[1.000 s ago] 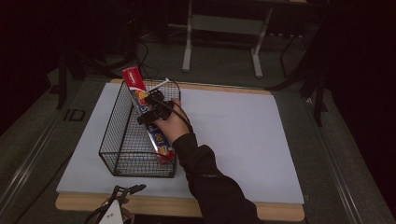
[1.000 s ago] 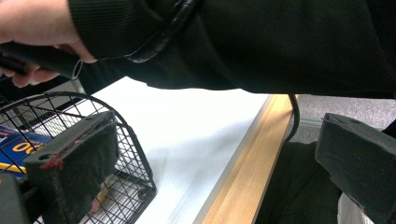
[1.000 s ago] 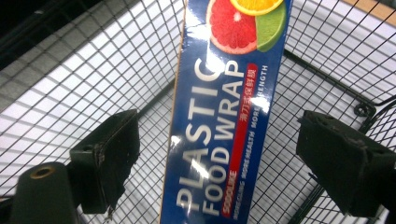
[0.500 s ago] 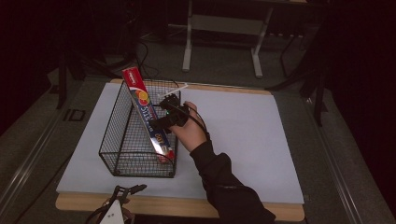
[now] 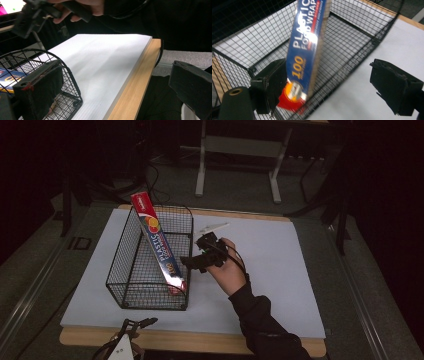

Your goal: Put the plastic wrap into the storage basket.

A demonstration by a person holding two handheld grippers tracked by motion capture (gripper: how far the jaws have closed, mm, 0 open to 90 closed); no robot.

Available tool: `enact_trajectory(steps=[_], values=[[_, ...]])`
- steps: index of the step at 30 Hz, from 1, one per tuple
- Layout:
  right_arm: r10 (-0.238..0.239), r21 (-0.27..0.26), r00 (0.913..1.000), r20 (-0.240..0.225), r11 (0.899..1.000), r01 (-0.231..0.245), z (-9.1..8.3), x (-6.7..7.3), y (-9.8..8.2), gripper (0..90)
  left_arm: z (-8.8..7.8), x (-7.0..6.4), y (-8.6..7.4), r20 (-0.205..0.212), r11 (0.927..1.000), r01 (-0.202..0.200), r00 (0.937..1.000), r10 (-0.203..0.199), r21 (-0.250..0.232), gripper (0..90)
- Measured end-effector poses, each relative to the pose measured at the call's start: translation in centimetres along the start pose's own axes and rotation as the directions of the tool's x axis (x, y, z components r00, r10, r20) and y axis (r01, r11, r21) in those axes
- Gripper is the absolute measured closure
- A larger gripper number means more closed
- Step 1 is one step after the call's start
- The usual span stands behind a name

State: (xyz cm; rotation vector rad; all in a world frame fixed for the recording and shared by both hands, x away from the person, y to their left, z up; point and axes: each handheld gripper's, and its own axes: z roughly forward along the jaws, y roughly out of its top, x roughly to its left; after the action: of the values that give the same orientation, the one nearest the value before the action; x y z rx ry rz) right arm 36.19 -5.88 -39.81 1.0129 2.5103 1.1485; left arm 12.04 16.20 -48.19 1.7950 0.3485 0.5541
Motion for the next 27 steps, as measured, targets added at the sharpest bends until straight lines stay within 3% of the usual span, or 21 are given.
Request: enact_trajectory(steps=[7,19,27], values=[[-0.001,0.002,0.9999,0.016,1.000,0.001,-1.4,-0.8,-2.1,14.2,0.1,0.0,0.0,0.001,1.0000,-0.003,1.0000,0.003,0.006,0.2],[0.031,-0.042,0.9992,0.024,0.999,-0.030,-3.6,-3.1,-7.0,14.1,0.2,-0.1,0.0,0.002,1.0000,0.001,1.0000,-0.001,0.006,0.2],[0.052,-0.031,0.9980,0.035,0.998,-0.051,-4.7,-4.2,-10.1,14.1,0.2,-0.1,0.0,0.003,1.0000,0.000,1.0000,0.000,0.010,0.2]])
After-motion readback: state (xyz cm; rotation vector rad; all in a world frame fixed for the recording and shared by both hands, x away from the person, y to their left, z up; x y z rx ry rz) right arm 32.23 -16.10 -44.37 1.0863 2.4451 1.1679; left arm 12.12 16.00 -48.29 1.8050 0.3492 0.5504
